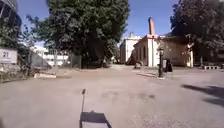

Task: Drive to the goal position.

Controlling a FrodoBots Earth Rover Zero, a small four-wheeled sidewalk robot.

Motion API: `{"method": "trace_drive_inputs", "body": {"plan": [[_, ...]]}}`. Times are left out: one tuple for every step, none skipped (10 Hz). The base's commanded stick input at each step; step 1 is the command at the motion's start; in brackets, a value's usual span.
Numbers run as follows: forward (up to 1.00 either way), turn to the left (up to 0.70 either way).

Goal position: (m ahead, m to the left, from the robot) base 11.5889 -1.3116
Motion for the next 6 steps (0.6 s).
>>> {"method": "trace_drive_inputs", "body": {"plan": [[0.7, 0.0], [0.7, 0.0], [0.7, 0.0], [0.7, 0.0], [0.7, 0.0], [0.7, 0.0]]}}
